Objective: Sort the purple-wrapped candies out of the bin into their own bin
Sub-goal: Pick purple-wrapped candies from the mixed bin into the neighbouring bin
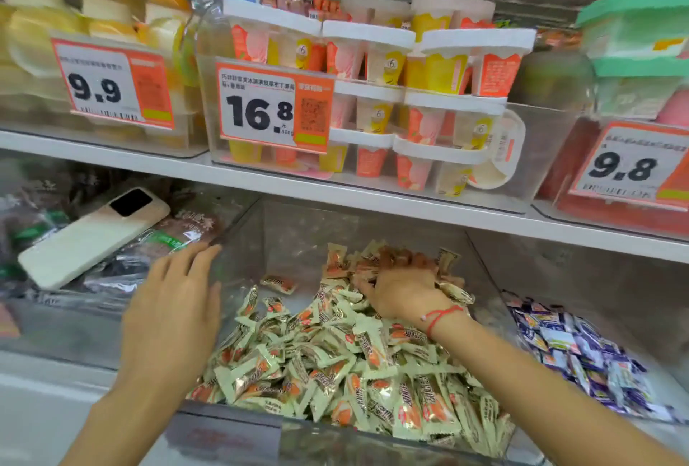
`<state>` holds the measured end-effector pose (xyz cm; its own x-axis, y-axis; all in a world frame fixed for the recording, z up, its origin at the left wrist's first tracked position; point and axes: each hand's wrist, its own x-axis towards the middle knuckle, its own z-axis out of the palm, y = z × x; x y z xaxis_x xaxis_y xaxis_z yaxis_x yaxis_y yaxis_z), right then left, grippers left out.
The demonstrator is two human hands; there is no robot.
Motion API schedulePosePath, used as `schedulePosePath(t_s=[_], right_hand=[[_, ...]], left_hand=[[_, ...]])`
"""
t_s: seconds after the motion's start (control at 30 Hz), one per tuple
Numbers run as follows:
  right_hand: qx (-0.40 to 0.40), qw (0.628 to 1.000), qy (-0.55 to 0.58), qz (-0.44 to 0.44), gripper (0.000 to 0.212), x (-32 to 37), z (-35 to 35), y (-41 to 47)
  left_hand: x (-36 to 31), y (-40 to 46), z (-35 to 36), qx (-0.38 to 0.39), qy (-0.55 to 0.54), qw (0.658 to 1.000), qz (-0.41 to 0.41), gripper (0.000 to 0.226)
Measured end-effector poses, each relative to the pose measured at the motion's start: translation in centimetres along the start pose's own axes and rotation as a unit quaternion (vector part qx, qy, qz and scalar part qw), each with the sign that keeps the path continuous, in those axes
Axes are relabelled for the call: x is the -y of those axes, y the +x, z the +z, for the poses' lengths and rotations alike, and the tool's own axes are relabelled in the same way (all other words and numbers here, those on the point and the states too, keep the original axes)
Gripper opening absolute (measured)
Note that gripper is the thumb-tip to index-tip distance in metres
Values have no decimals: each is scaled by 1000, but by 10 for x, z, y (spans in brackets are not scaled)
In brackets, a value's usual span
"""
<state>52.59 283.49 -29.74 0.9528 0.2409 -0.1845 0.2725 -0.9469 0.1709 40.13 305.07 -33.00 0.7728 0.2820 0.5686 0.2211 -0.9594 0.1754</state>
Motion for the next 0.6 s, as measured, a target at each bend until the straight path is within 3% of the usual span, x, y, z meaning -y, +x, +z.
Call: schedulePosePath(t_s=[0.07,0.17,0.33,0.4,0.5,0.6], right_hand=[[42,998,-36,-17,50,26,-4,8],[46,997,-52,-45,46,55,-9,12],[110,970,39,-213,47,114,5,8],[119,961,110,-222,47,123,5,11],[156,894,319,-272,46,105,-2,5],[130,864,362,-326,40,68,-16,-9]], left_hand=[[-2,-4,3,9,-19,1000,-17,45],[-5,-6,3,9,-55,997,-43,43],[-5,-7,0,1,-56,998,-39,44],[-5,-7,1,-9,-48,998,-29,44],[-3,-8,2,-15,-47,998,-31,43],[-2,-8,1,-15,-54,998,-32,44]])
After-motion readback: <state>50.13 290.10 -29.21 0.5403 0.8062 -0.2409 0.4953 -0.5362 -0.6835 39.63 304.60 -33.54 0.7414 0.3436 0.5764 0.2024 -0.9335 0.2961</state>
